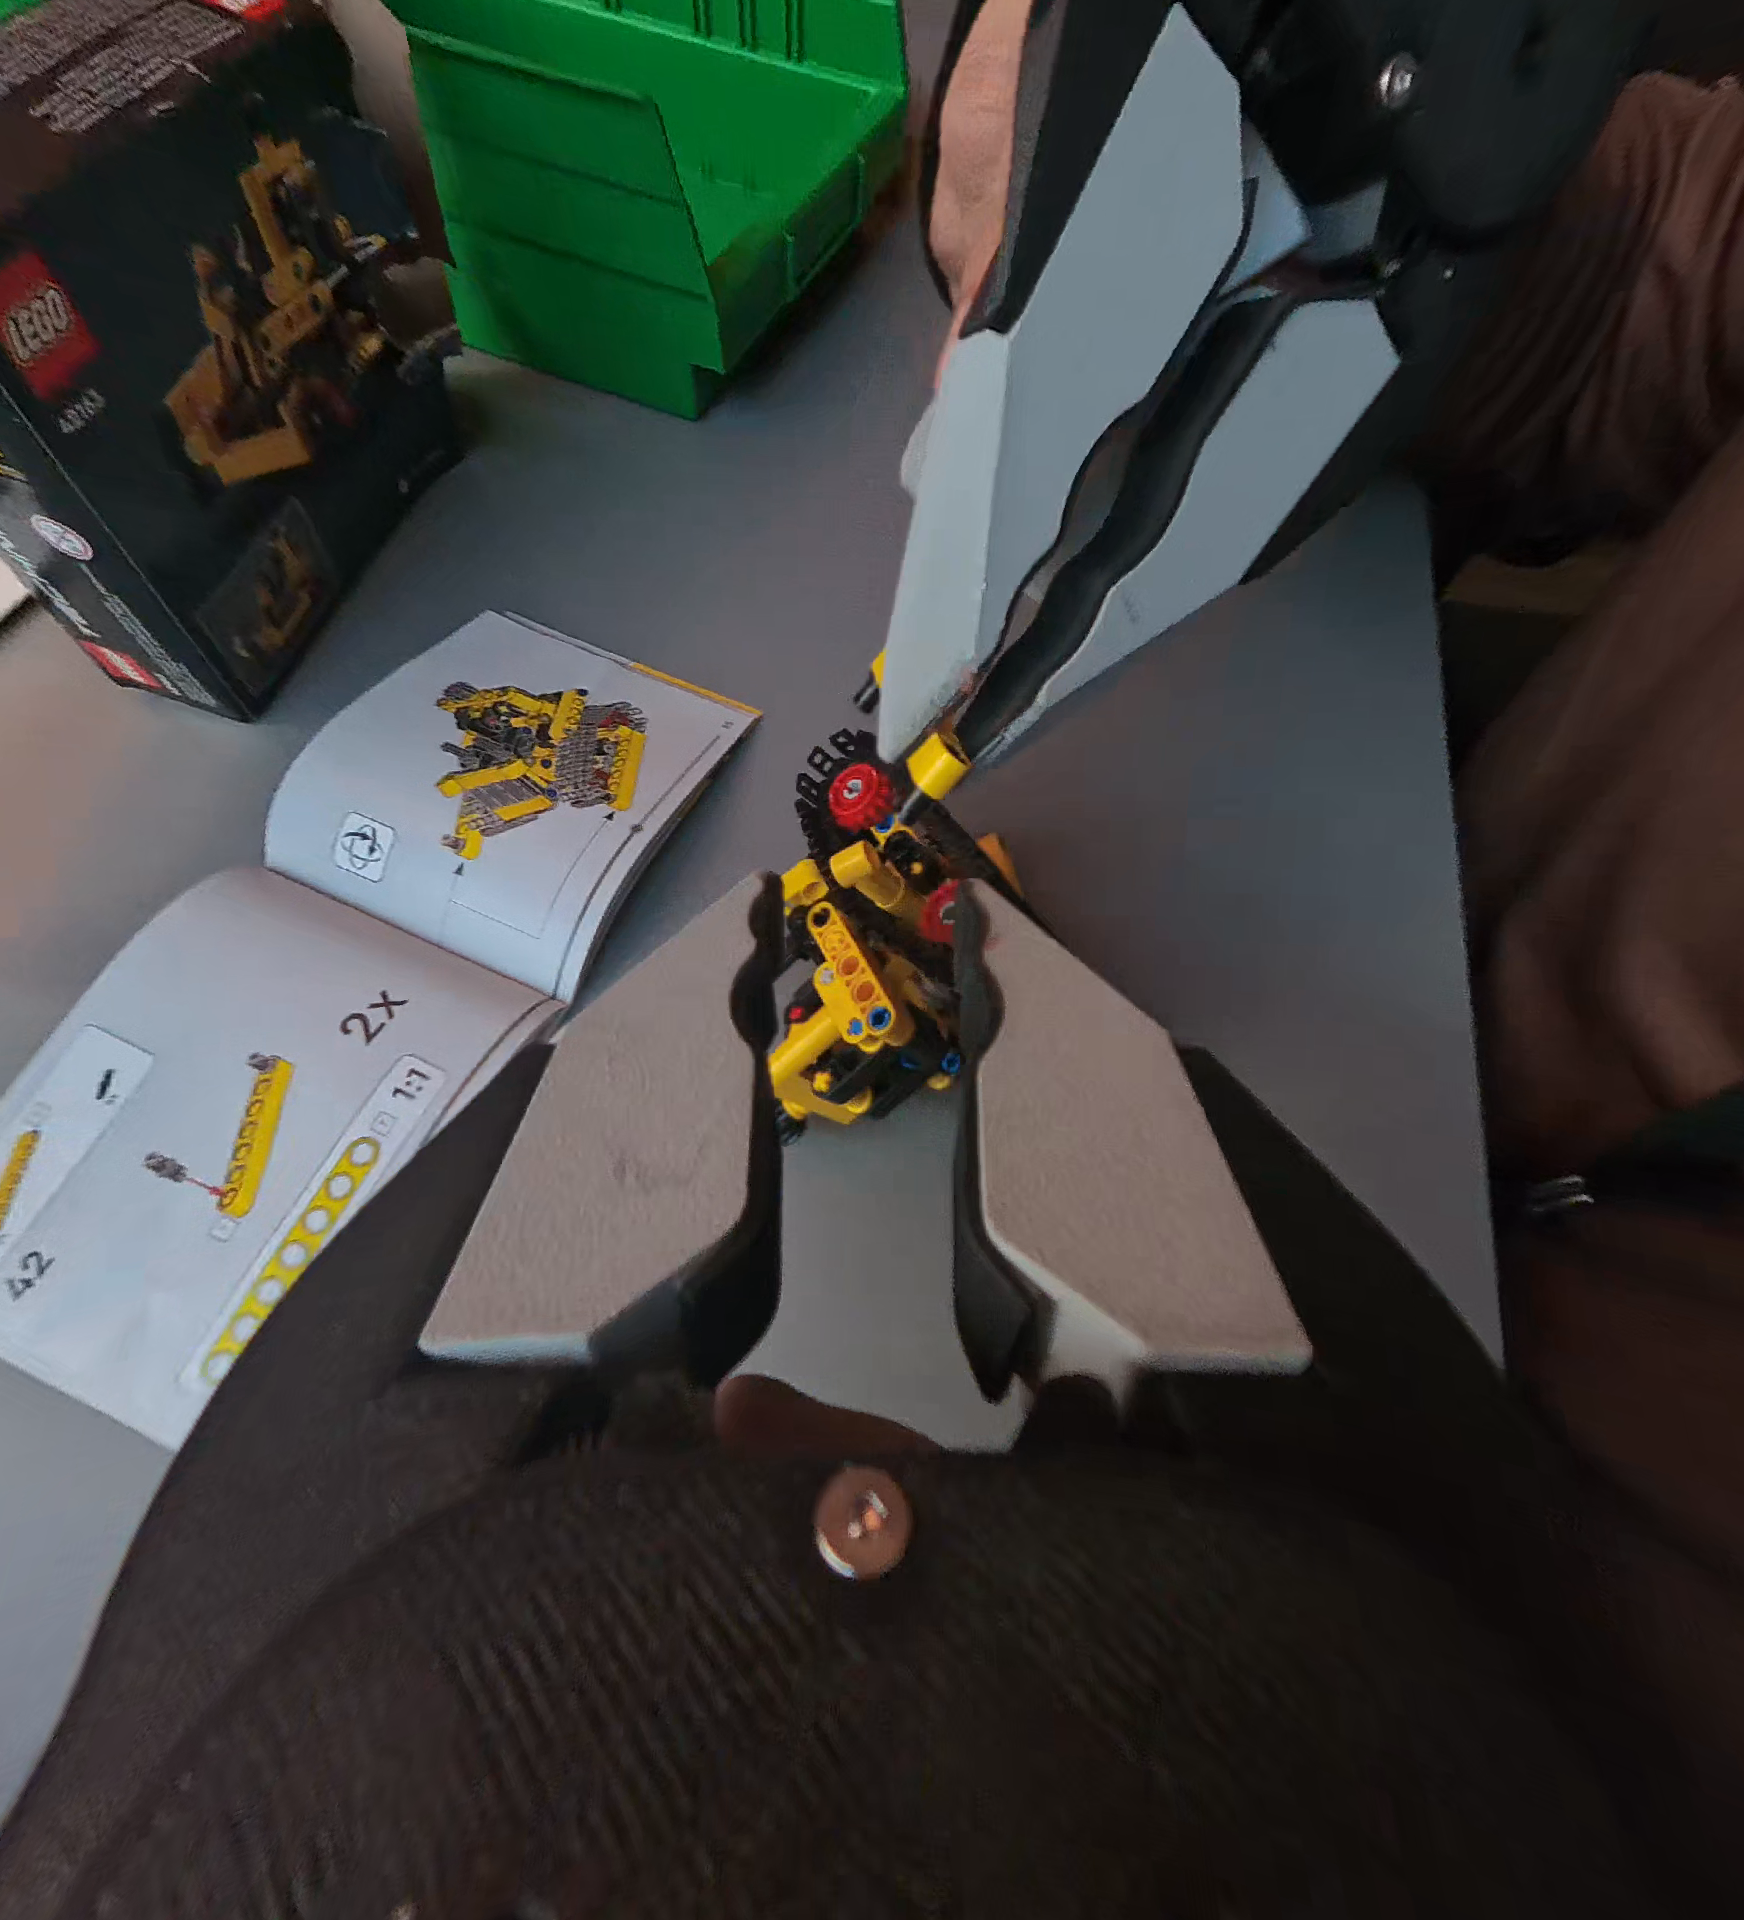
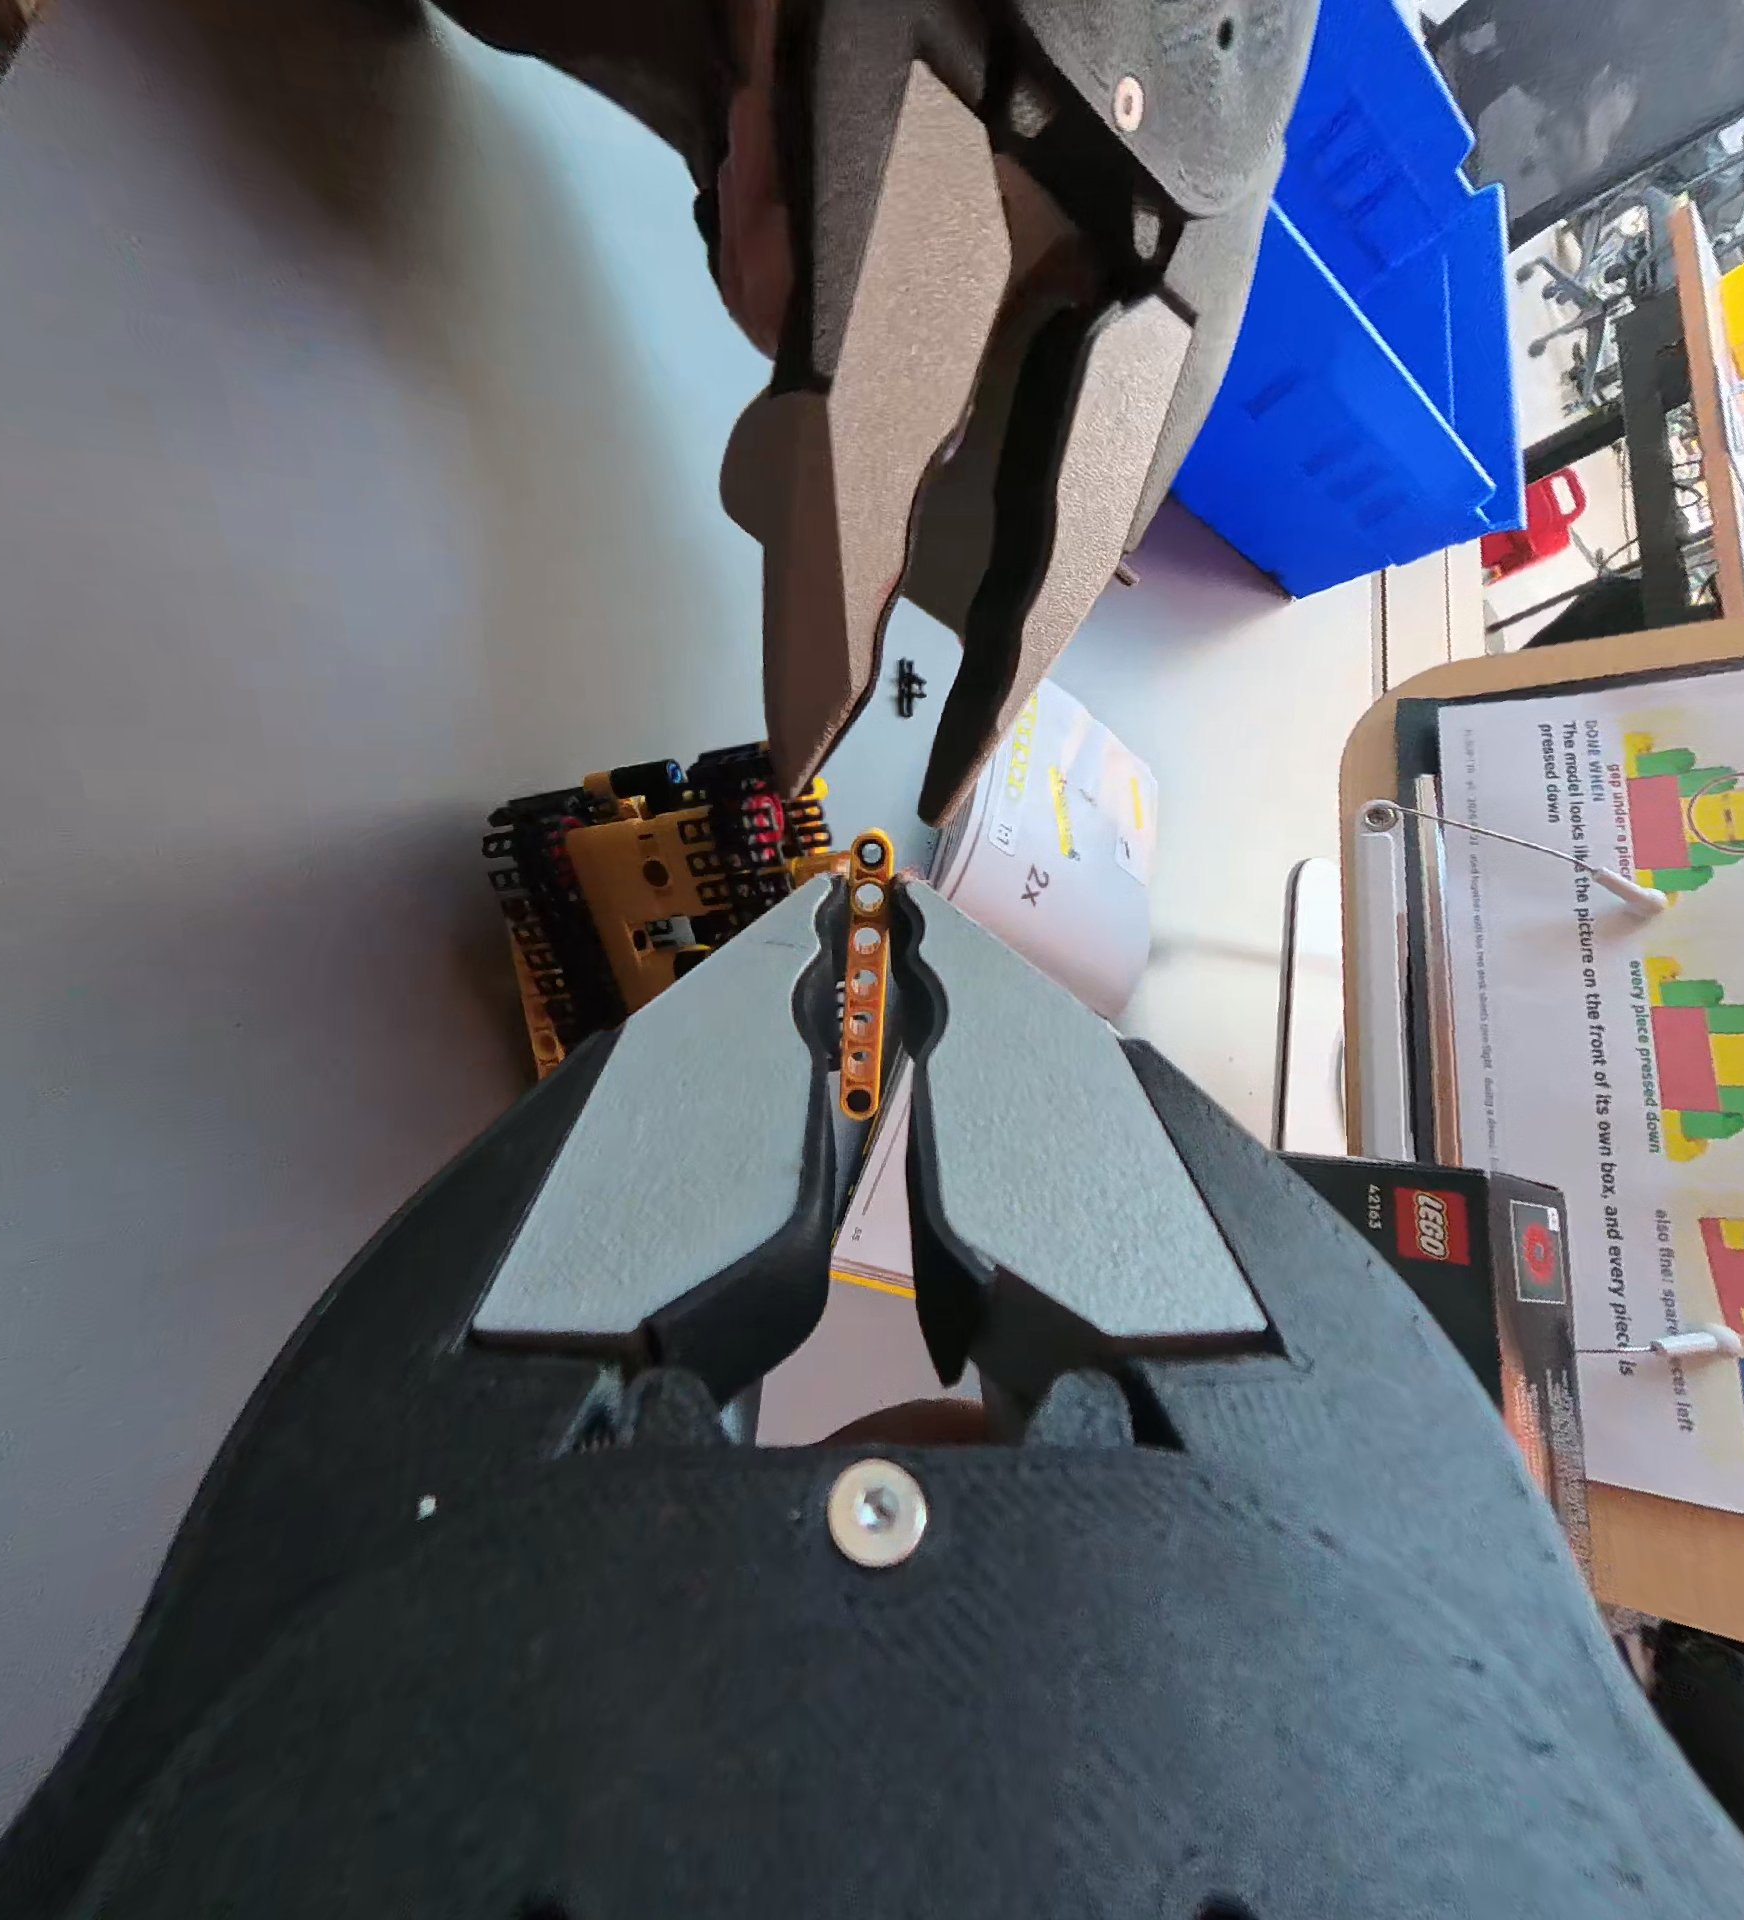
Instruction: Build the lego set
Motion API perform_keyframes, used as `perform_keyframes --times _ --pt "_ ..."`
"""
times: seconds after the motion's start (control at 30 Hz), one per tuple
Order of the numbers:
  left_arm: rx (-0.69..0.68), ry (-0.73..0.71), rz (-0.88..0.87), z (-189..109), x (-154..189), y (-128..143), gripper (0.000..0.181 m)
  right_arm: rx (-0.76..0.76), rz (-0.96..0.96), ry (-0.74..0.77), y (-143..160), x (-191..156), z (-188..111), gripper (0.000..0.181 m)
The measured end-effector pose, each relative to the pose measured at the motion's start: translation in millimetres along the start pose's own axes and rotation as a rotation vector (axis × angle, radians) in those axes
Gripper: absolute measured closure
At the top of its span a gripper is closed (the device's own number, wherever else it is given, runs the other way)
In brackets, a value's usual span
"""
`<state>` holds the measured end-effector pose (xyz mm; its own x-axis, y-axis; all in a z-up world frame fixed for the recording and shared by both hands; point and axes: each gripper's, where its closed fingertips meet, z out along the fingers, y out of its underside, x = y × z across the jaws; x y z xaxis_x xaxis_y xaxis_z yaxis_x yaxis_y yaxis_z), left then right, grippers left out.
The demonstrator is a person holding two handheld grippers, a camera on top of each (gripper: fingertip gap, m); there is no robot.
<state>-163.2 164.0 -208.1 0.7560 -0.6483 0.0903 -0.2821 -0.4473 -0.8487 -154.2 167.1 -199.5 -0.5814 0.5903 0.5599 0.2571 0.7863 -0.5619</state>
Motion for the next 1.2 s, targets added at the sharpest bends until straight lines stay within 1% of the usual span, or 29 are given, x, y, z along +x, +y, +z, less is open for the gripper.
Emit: perform_keyframes --times 0.03,0.1,0.2,0.3,0.37,0.57,0.7,0.9,1.1,1.2 --pt "0.009 0.024 -0.023 0 2 -1 0.152 -0.010 -0.008 -0.006 -1 -1 0 0.177" --pt "0.023 0.096 -0.064 0 9 -2 0.143 -0.036 -0.033 -0.001 0 -2 0 0.177" --pt "0.041 0.163 -0.114 0 13 -3 0.131 -0.074 -0.075 0.011 3 -2 2 0.177" --pt "0.063 0.207 -0.150 -4 17 -6 0.130 -0.068 -0.075 0.009 2 -3 0 0.177" --pt "0.050 0.186 -0.143 -2 15 -4 0.132 -0.064 -0.084 0.009 0 -5 1 0.177" --pt "-0.027 0.156 -0.108 13 23 7 0.137 -0.118 -0.139 0.011 6 -11 6 0.177" --pt "-0.018 0.141 -0.106 13 22 6 0.143 -0.129 -0.153 0.021 5 -11 7 0.177" --pt "-0.015 0.108 -0.114 14 20 6 0.146 -0.171 -0.197 0.073 6 -10 7 0.177" --pt "-0.012 0.056 -0.125 15 18 5 0.150 -0.268 -0.321 0.125 7 -9 7 0.177" --pt "-0.012 0.054 -0.142 15 19 5 0.150 -0.294 -0.343 0.121 7 -10 7 0.177"
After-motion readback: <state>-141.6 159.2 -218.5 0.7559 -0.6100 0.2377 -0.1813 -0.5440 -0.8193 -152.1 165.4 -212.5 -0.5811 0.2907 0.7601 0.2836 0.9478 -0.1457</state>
